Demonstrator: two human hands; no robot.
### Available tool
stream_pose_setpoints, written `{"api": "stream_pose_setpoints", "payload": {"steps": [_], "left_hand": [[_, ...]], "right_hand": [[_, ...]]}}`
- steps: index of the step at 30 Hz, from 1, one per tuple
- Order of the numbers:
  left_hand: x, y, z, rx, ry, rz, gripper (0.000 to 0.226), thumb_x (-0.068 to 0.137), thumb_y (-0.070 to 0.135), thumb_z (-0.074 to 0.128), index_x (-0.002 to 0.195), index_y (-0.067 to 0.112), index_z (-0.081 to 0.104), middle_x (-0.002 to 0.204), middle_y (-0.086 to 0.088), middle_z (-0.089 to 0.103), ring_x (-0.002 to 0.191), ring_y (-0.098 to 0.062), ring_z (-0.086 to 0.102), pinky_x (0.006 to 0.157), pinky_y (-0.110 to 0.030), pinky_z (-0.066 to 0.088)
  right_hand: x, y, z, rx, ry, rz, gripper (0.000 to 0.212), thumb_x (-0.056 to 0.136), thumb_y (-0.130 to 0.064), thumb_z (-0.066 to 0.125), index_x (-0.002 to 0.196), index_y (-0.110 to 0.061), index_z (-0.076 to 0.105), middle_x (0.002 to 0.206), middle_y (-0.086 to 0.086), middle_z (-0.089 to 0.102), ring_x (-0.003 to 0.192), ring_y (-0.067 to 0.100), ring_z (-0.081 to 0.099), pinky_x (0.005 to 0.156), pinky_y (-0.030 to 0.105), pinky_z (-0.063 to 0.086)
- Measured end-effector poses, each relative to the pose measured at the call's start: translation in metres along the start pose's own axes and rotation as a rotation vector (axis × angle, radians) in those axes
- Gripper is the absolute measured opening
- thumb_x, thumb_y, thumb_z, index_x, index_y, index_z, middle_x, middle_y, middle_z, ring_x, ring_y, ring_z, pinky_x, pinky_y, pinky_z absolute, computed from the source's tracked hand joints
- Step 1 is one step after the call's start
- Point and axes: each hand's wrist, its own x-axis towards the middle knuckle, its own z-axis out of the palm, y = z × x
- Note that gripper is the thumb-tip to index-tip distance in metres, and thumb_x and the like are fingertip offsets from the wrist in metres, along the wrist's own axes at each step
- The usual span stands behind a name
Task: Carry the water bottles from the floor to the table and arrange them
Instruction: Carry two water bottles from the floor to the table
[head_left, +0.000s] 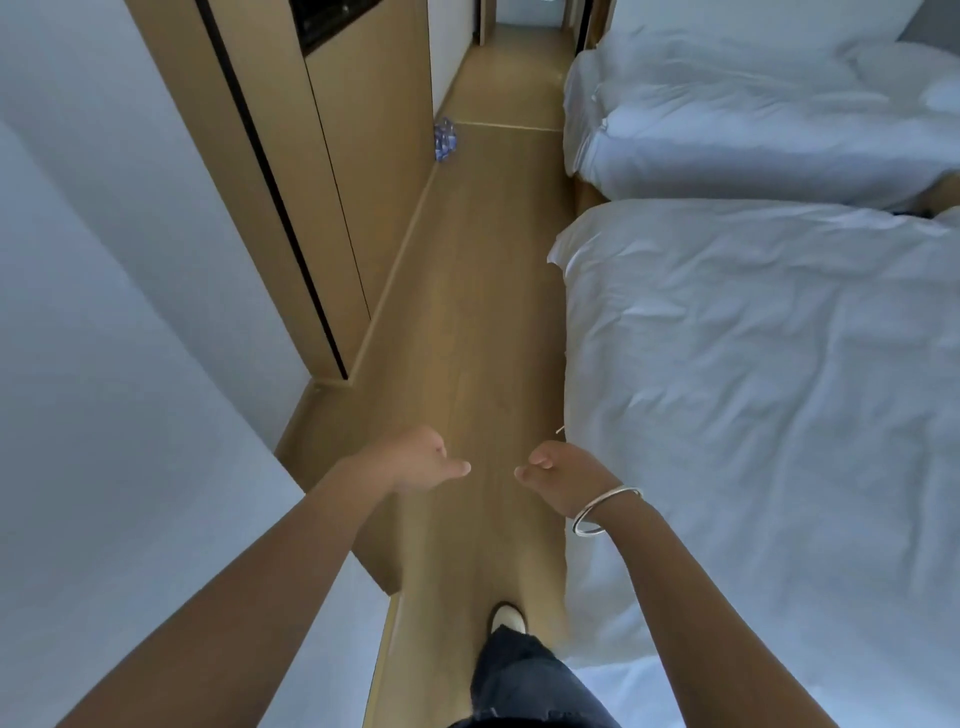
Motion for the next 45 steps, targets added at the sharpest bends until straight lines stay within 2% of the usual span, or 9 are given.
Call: {"api": "stream_pose_setpoints", "payload": {"steps": [4,6,10,14,18,22,29,36,45], "left_hand": [[0.058,0.030,-0.049,-0.010,0.043,-0.002,0.030,0.088,0.050,0.051,0.087,0.020,0.050,0.087,-0.002,0.050,0.078,-0.019,0.047,0.067,-0.028,0.034],[0.084,0.041,-0.066,-0.046,0.058,0.001,0.029,0.088,0.049,0.051,0.089,0.020,0.049,0.090,-0.001,0.049,0.081,-0.018,0.046,0.070,-0.029,0.034],[0.128,0.053,-0.090,0.001,0.014,0.007,0.028,0.091,0.047,0.048,0.088,0.019,0.043,0.090,-0.002,0.043,0.080,-0.017,0.040,0.055,-0.026,0.024],[0.178,0.051,-0.125,-0.056,0.059,-0.006,0.028,0.090,0.045,0.050,0.088,0.016,0.051,0.090,-0.005,0.053,0.082,-0.020,0.050,0.066,-0.028,0.036],[0.236,0.047,-0.170,-0.106,0.126,-0.010,0.038,0.090,0.043,0.052,0.102,0.009,0.061,0.105,-0.007,0.064,0.099,-0.023,0.058,0.086,-0.033,0.045],[0.300,0.040,-0.226,-0.083,0.151,0.003,0.037,0.090,0.043,0.053,0.102,0.009,0.061,0.105,-0.008,0.064,0.099,-0.024,0.059,0.081,-0.031,0.043],[0.395,0.020,-0.330,-0.123,0.147,-0.010,0.037,0.088,0.042,0.057,0.102,0.009,0.062,0.107,-0.009,0.064,0.100,-0.024,0.059,0.084,-0.031,0.044],[0.476,0.008,-0.383,-0.097,0.097,-0.005,0.034,0.087,0.043,0.057,0.096,0.010,0.062,0.104,-0.008,0.065,0.098,-0.024,0.060,0.090,-0.035,0.047],[0.604,0.043,-0.454,-0.045,0.106,0.019,0.030,0.084,0.048,0.058,0.085,0.018,0.058,0.096,-0.002,0.065,0.092,-0.020,0.060,0.083,-0.033,0.046]], "right_hand": [[0.066,-0.011,-0.050,0.018,0.002,-0.026,0.025,0.093,-0.033,0.047,0.073,-0.018,0.046,0.094,0.006,0.052,0.087,0.020,0.047,0.077,0.025,0.034],[0.094,-0.014,-0.070,0.025,0.014,-0.033,0.024,0.093,-0.032,0.048,0.073,-0.020,0.042,0.093,0.004,0.049,0.087,0.020,0.045,0.077,0.025,0.035],[0.148,-0.021,-0.094,-0.013,-0.048,-0.008,0.036,0.094,-0.031,0.046,0.063,-0.032,0.028,0.085,-0.006,0.043,0.094,0.023,0.048,0.078,0.027,0.039],[0.206,-0.031,-0.112,0.036,-0.014,0.020,0.032,0.089,-0.029,0.053,0.063,-0.024,0.035,0.072,-0.006,0.044,0.068,0.015,0.046,0.056,0.021,0.035],[0.272,-0.044,-0.131,-0.007,-0.016,-0.009,0.018,0.088,-0.031,0.054,0.078,-0.017,0.047,0.078,-0.005,0.049,0.080,0.019,0.051,0.069,0.024,0.036],[0.348,-0.072,-0.158,-0.008,0.017,0.004,0.029,0.087,-0.033,0.055,0.106,-0.010,0.058,0.097,0.000,0.053,0.100,0.024,0.055,0.078,0.024,0.037],[0.454,-0.131,-0.198,-0.005,0.073,0.035,0.037,0.087,-0.034,0.056,0.116,-0.011,0.058,0.122,0.009,0.059,0.112,0.024,0.055,0.088,0.027,0.040],[0.531,-0.155,-0.220,-0.003,0.044,0.065,0.037,0.087,-0.034,0.057,0.116,-0.011,0.057,0.123,0.008,0.059,0.113,0.023,0.055,0.085,0.023,0.038],[0.654,-0.161,-0.288,0.003,0.010,0.058,0.039,0.089,-0.034,0.055,0.120,-0.011,0.054,0.125,0.006,0.057,0.113,0.020,0.054,0.091,0.027,0.040]]}}
